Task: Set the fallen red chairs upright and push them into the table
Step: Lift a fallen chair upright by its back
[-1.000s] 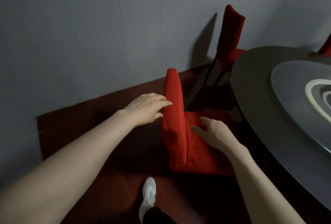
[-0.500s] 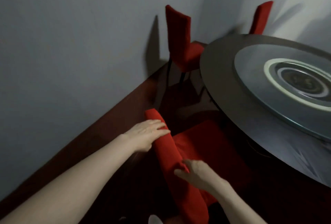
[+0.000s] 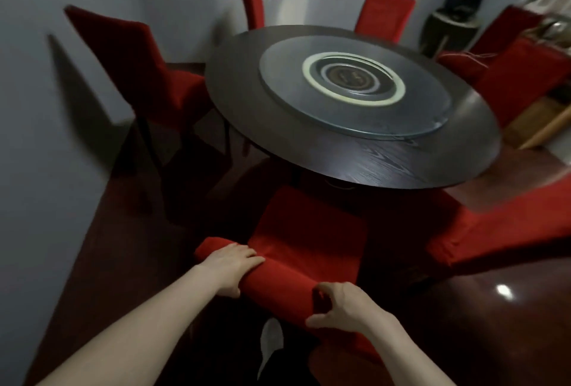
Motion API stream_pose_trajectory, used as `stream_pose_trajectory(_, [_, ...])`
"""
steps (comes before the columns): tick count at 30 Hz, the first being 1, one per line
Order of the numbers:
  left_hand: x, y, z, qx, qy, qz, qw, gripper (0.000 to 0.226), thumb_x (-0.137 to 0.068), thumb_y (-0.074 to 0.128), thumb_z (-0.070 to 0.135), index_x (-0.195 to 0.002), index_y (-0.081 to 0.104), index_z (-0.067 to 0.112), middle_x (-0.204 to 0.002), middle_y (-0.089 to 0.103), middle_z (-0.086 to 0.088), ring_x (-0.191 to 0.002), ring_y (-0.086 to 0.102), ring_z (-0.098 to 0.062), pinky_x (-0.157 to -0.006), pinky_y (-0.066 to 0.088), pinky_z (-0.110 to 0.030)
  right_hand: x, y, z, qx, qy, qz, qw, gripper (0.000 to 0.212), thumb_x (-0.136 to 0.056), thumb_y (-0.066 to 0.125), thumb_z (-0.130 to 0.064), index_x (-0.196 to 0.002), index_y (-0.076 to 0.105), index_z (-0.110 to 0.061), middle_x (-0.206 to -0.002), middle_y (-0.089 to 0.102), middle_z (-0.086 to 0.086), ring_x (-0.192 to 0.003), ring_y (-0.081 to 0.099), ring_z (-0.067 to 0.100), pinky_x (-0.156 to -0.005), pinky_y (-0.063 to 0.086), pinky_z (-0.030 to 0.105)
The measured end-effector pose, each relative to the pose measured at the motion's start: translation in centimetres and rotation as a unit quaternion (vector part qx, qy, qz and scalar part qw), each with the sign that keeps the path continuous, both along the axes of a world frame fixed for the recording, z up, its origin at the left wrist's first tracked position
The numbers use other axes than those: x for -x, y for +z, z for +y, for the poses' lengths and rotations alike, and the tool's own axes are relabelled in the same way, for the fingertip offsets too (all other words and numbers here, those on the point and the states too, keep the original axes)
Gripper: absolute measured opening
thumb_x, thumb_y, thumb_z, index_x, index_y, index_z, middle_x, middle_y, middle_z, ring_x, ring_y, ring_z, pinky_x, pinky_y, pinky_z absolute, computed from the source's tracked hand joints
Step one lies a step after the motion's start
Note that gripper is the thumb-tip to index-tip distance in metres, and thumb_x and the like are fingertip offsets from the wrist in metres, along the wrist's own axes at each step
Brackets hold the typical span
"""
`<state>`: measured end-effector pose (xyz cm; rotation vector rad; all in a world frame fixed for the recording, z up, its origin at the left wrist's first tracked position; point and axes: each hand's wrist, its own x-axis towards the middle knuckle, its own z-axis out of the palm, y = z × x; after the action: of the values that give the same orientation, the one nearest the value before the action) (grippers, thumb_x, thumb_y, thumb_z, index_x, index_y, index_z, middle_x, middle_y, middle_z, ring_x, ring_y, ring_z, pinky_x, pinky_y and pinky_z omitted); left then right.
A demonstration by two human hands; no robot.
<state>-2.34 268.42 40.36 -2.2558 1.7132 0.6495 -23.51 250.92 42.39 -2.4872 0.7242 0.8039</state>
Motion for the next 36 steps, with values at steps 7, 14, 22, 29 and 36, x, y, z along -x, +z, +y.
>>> stream_pose_trajectory(7, [-1.4, -2.2, -0.6, 0.063, -0.087, -0.038, 0.994, 0.084, -0.075, 0.070, 0.049, -0.146, 0.028, 0.030, -0.143, 0.046, 0.003, -0.131, 0.044, -0.019, -0.114, 0.028, -0.039, 2.0, -4.8, 1.6, 0.115, 0.037, -0.044, 0.992, 0.104, -0.064, 0.077, -0.038, -0.150, 0.019, -0.030, -0.129, 0.051, 0.001, -0.116, 0.053, 0.023, -0.105, 0.039, 0.036])
stream_pose_trajectory(14, [-2.1, -2.4, -0.9, 0.078, -0.137, -0.021, 0.987, 0.067, -0.073, 0.072, 0.042, -0.131, 0.042, 0.026, -0.114, 0.061, 0.003, -0.102, 0.061, -0.019, -0.095, 0.047, -0.035, 2.1, -5.0, 0.9, 0.094, 0.045, -0.074, 0.992, 0.090, -0.066, 0.074, -0.025, -0.144, 0.030, -0.033, -0.108, 0.057, -0.001, -0.097, 0.058, 0.021, -0.088, 0.048, 0.028])
stream_pose_trajectory(22, [-2.0, -1.9, -2.2, 0.069, -0.149, -0.034, 0.986, 0.045, -0.072, 0.069, 0.034, -0.109, 0.048, 0.022, -0.097, 0.066, -0.005, -0.087, 0.063, -0.025, -0.078, 0.052, -0.037, 0.9, -3.8, -1.5, 0.113, 0.084, -0.064, 0.988, 0.079, -0.073, 0.068, -0.020, -0.145, 0.034, -0.026, -0.118, 0.061, 0.002, -0.106, 0.059, 0.021, -0.096, 0.046, 0.031])
stream_pose_trajectory(29, [-4.4, -1.6, -3.4, 0.069, -0.118, -0.027, 0.990, 0.044, -0.073, 0.070, 0.032, -0.110, 0.049, 0.023, -0.095, 0.066, 0.001, -0.085, 0.063, -0.020, -0.080, 0.051, -0.033, -2.3, -4.3, -4.1, 0.107, 0.092, -0.082, 0.987, 0.081, -0.071, 0.069, -0.016, -0.144, 0.036, -0.028, -0.113, 0.064, 0.001, -0.103, 0.060, 0.021, -0.095, 0.046, 0.028])
stream_pose_trajectory(36, [-5.5, -0.7, -6.8, 0.079, -0.105, -0.013, 0.991, 0.049, -0.075, 0.070, 0.033, -0.119, 0.051, 0.026, -0.099, 0.067, 0.002, -0.089, 0.064, -0.018, -0.085, 0.052, -0.032, -3.7, -4.0, -8.0, 0.109, 0.077, -0.088, 0.987, 0.088, -0.071, 0.070, -0.015, -0.149, 0.031, -0.031, -0.115, 0.064, -0.002, -0.106, 0.061, 0.018, -0.095, 0.044, 0.025])
